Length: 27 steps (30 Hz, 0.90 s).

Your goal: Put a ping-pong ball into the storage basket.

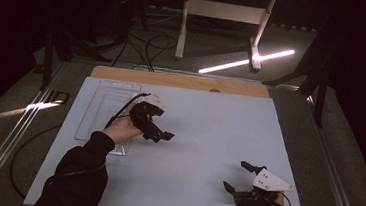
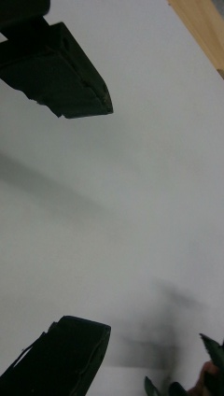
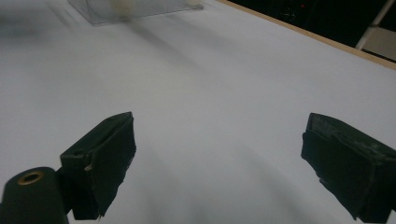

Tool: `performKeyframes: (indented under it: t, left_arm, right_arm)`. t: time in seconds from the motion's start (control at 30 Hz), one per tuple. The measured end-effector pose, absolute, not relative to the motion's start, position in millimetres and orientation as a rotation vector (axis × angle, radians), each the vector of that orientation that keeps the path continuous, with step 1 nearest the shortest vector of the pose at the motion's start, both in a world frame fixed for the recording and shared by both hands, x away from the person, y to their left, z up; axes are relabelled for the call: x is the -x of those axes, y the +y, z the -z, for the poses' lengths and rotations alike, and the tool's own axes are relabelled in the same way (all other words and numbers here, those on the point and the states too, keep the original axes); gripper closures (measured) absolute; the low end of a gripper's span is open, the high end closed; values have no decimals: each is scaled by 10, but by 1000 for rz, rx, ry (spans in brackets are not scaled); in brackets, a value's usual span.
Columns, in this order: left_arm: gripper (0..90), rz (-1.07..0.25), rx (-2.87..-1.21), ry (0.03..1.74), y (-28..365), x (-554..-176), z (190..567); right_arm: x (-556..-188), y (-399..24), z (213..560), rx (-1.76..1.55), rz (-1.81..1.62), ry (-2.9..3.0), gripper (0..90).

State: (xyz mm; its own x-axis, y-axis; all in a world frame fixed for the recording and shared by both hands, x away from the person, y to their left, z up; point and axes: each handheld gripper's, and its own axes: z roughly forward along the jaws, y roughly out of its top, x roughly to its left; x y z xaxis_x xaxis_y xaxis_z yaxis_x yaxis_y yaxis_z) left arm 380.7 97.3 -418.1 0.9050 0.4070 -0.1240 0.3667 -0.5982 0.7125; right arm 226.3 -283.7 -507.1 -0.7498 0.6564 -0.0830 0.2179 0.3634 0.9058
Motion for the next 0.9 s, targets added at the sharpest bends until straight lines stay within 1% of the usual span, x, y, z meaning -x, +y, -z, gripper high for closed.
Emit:
performKeyframes:
  t: [0.23, 0.43, 0.9]
  left_arm:
    - [4, -55, -2284, 482, 868, -3722, 4201]
    - [3, -47, -2280, 466, 840, -3650, 4224]
    - [3, 27, -2305, 398, 716, -3408, 4339]
  right_arm:
    - [-2256, -2849, 5056, -761, -1363, 2188, 98]
    - [-2251, -2843, 5049, -757, -1361, 2189, 98]
    - [-2251, -2841, 5048, -759, -1365, 2186, 98]
